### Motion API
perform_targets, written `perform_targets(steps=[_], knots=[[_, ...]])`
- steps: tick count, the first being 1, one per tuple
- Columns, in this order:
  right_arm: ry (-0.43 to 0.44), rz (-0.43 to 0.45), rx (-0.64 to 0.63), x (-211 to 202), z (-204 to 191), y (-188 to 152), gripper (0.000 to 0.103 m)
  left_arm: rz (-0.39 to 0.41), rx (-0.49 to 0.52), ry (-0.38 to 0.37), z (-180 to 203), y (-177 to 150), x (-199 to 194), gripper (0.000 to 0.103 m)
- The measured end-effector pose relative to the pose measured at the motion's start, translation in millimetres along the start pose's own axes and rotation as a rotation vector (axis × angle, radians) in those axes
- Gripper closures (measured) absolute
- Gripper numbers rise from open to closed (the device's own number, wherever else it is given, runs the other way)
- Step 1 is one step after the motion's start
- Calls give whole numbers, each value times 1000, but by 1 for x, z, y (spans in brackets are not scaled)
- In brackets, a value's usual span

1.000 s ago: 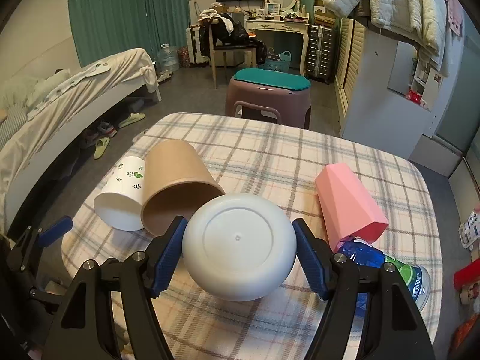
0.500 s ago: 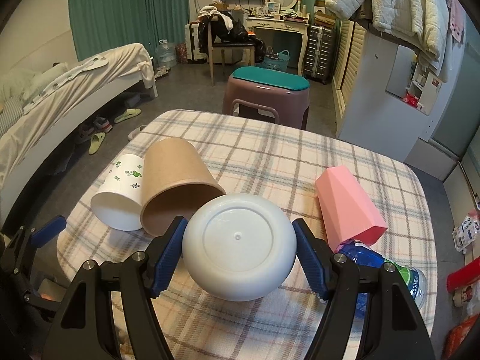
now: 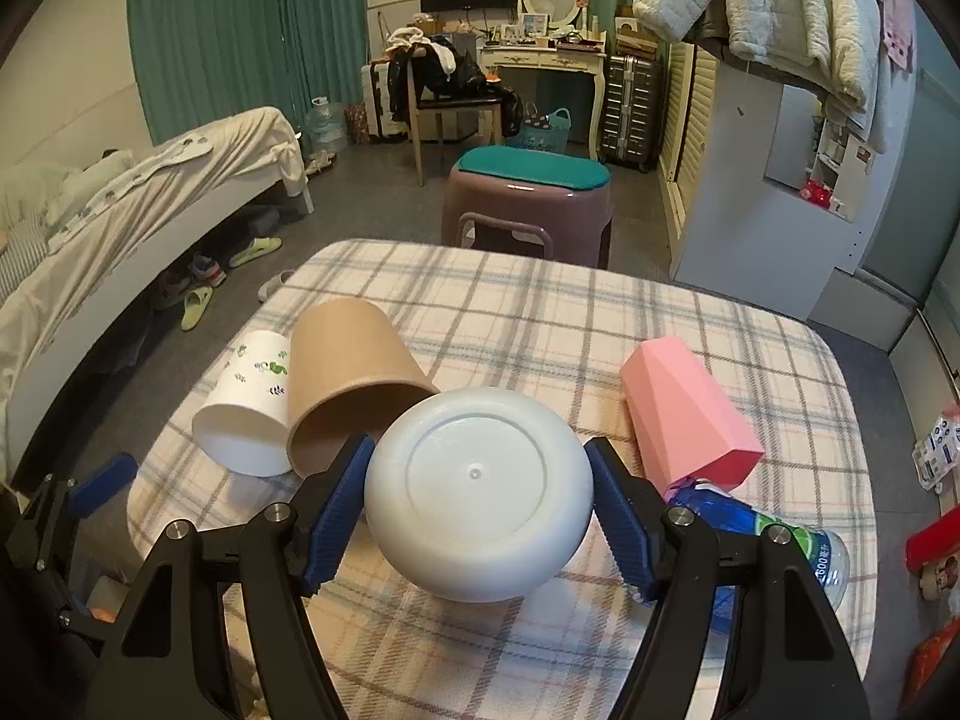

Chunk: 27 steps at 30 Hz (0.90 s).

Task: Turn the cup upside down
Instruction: 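Rotate the held white cylinder upright, closed end up, with the right gripper, then lower the white cylinder onto the table and open the right gripper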

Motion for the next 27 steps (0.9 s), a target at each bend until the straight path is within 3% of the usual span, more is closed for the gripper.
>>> perform_targets(steps=[12,13,14,27], knots=[[-15,-4,4,4,10,3,32,11,14,25,14,5,-15,0],[-21,2,2,3,10,3,30,12,17,28,15,5,-17,0],[-21,11,1,2,10,3,21,12,19,29,16,5,-17,0],[31,161,1,-68,23,15,17,68,46,68,27,23,-37,0]])
Point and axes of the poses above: each gripper's, at about its wrist camera, not at the fingertips, and x roughly the way its jaws point, z to its right, y to its top, the point moved 1 cm from there along x, roughly the way its jaws point, and after that the axes turned 11 degrees about x, right-handed, at the moved point
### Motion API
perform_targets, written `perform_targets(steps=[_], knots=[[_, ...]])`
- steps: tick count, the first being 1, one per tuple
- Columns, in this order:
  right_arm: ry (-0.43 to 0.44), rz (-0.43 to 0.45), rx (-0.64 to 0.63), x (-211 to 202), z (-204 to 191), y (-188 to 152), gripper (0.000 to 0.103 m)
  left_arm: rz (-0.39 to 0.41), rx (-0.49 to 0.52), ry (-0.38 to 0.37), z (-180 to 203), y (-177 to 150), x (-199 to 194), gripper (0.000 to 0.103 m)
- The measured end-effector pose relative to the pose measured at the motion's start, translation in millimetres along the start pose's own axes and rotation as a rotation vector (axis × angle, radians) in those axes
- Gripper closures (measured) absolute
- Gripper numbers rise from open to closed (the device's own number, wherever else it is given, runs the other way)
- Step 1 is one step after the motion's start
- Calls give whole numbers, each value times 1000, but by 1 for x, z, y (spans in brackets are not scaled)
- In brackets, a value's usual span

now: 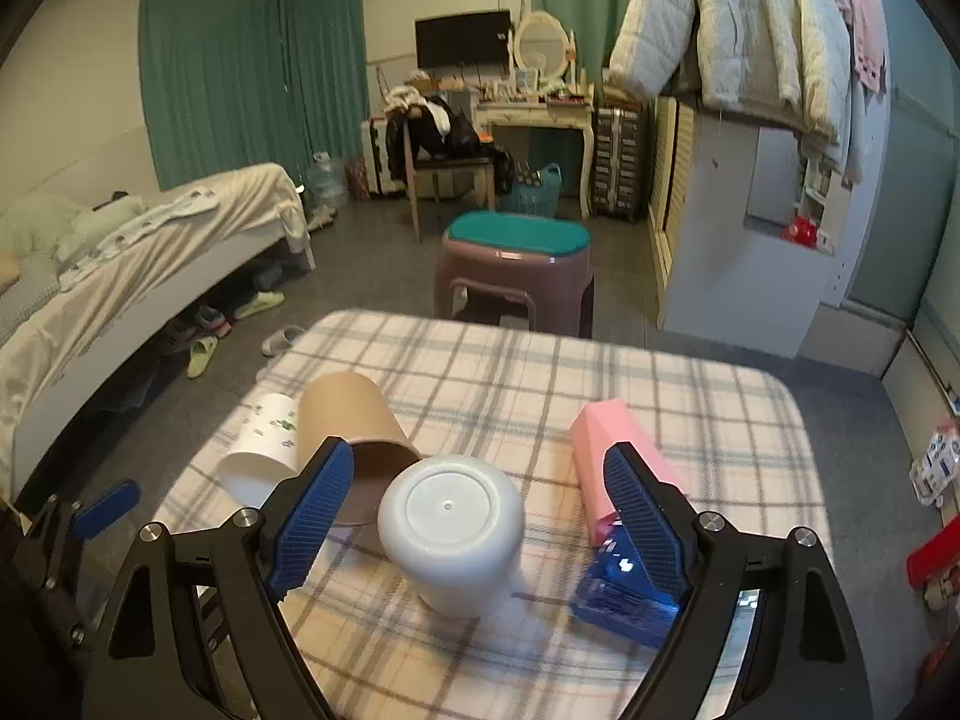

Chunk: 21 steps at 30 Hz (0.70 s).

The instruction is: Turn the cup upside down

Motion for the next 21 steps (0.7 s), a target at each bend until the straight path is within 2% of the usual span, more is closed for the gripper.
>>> perform_targets(steps=[10,15,17,21], knots=[[-14,164,8,-81,28,-11,17,140,-69,73,-1,30,-44,0],[-4,185,30,-98,44,-33,16,205,-89,88,11,32,-68,0],[-11,196,35,-103,47,-44,8,228,-91,96,16,29,-76,0],[-15,200,44,-107,53,-60,7,258,-74,101,28,25,-91,0]])
Point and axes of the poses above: each gripper's, at about its wrist camera, not at the fingertips, and x roughly the way its jaws point, z to its right, y to its top, the point moved 1 cm from there along x, roughly the way its jaws point, and after that the axes turned 11 degrees about x, right-handed, at the moved point
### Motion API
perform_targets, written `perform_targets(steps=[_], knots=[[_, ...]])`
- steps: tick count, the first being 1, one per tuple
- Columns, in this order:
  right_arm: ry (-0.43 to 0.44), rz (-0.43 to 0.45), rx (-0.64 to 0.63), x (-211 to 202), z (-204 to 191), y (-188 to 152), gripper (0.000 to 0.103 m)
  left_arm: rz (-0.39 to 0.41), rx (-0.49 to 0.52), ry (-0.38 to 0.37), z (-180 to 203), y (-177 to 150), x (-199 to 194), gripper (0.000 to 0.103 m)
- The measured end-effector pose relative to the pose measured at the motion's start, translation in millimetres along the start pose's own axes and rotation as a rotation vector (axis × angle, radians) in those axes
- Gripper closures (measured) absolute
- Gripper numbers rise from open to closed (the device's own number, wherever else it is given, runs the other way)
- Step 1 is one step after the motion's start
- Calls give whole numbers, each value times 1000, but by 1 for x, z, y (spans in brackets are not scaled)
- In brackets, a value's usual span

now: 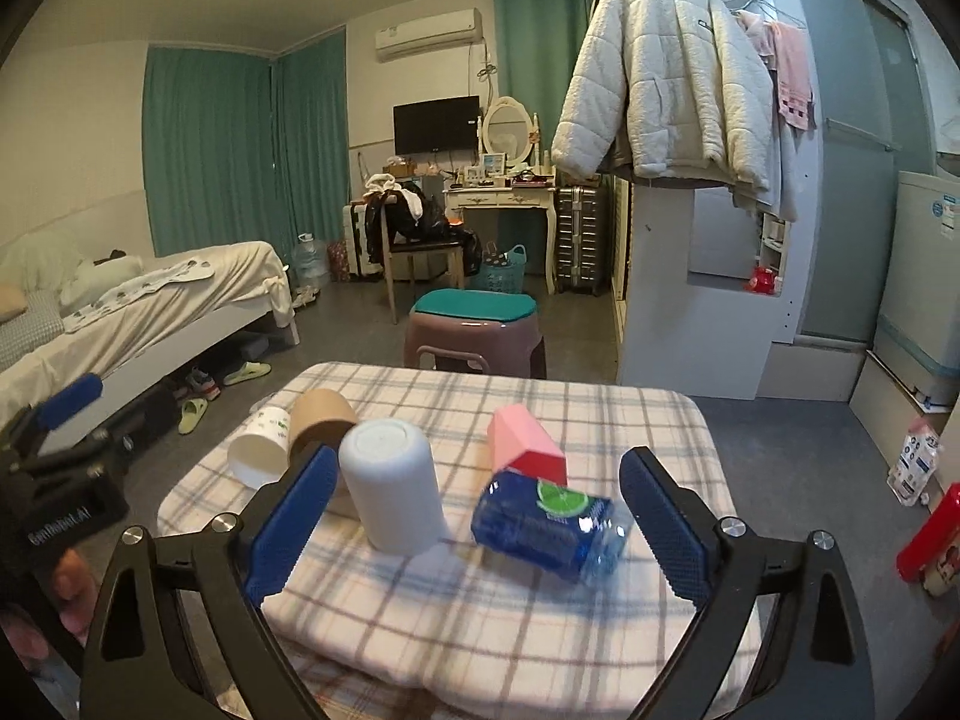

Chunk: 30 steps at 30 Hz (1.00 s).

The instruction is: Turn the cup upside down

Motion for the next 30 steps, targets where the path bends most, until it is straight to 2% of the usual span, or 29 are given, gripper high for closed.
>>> perform_targets(steps=[3,5,15,30], knots=[[1,-6,21,-2,8,-10,6,19,16,0,8,-3,-10,0],[-9,1,35,-5,12,-17,0,24,32,2,12,-5,-12,0],[-26,24,70,-7,23,-19,0,-38,44,-9,20,-16,-1,0],[-32,23,72,-3,27,-18,0,-46,62,-22,28,-20,1,0]])
Point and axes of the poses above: each gripper's, at about its wrist camera, not at the fingertips, and x roughly the way its jaws point, z to its right, y to its top, the point moved 1 cm from there along x, roughly the way its jaws point, and after that the axes turned 11 degrees about x, right-handed, at the moved point
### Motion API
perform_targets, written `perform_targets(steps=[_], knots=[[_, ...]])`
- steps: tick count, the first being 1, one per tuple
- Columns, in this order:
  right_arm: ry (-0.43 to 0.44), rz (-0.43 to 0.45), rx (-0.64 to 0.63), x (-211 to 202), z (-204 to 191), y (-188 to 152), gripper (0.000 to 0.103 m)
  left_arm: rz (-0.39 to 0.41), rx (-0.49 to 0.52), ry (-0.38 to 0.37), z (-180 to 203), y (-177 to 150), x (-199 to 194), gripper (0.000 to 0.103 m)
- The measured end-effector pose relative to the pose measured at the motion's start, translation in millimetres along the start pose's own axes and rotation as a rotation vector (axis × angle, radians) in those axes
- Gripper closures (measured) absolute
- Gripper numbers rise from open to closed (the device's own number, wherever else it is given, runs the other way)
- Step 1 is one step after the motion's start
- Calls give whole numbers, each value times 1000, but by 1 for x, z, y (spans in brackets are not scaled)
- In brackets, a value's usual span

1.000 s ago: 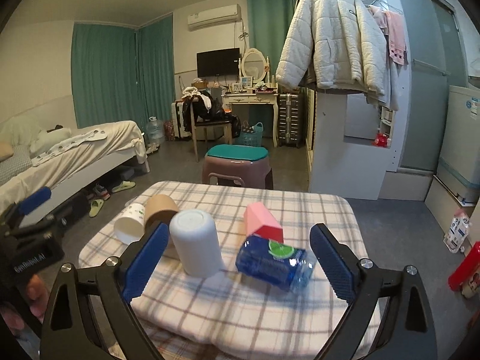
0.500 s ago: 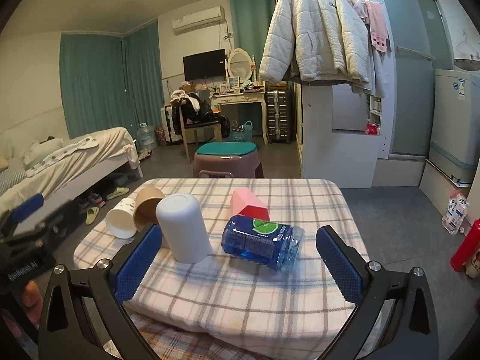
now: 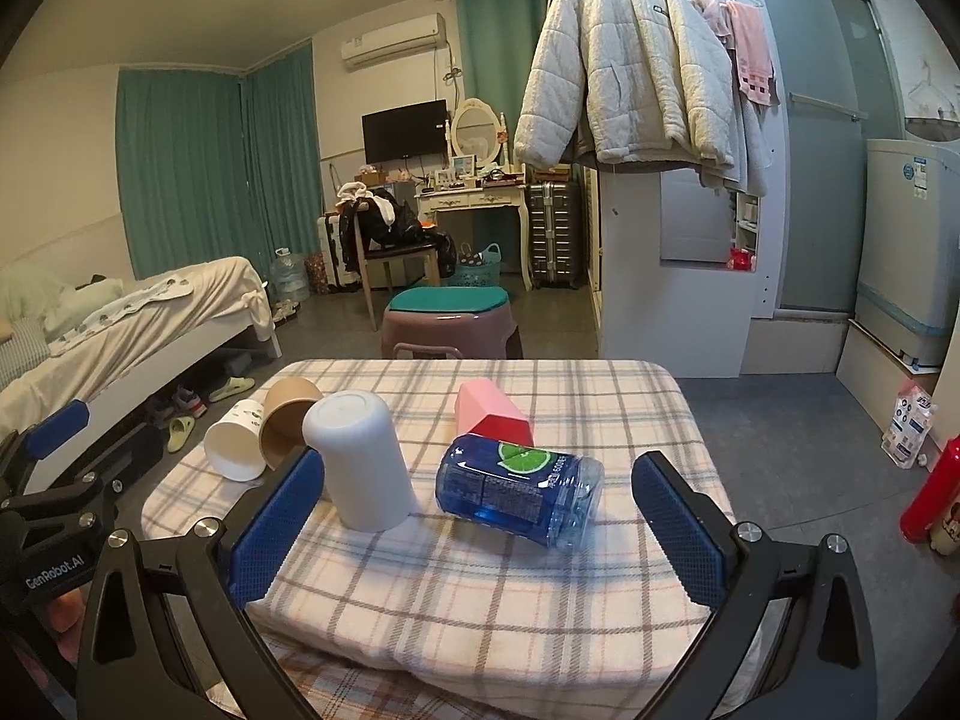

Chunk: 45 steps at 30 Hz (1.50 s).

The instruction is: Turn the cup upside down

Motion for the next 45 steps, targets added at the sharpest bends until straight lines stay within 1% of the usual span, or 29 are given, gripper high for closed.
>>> perform_targets(steps=[24,45], knots=[[-6,-16,-18,6,-3,-6,0,-4,-5,-7,-3,-3,1,0],[-10,-13,-25,8,0,-8,0,-1,-5,-10,-1,-5,1,0]])
Point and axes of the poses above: each gripper's, at about its wrist camera, not at the fingertips, and x roughly the way its jaws point, z to its right, y to its top, the point moved 1 cm from there along x, roughly the way its jaws point, and after that the axes turned 11 degrees about x, right-handed, at the moved point
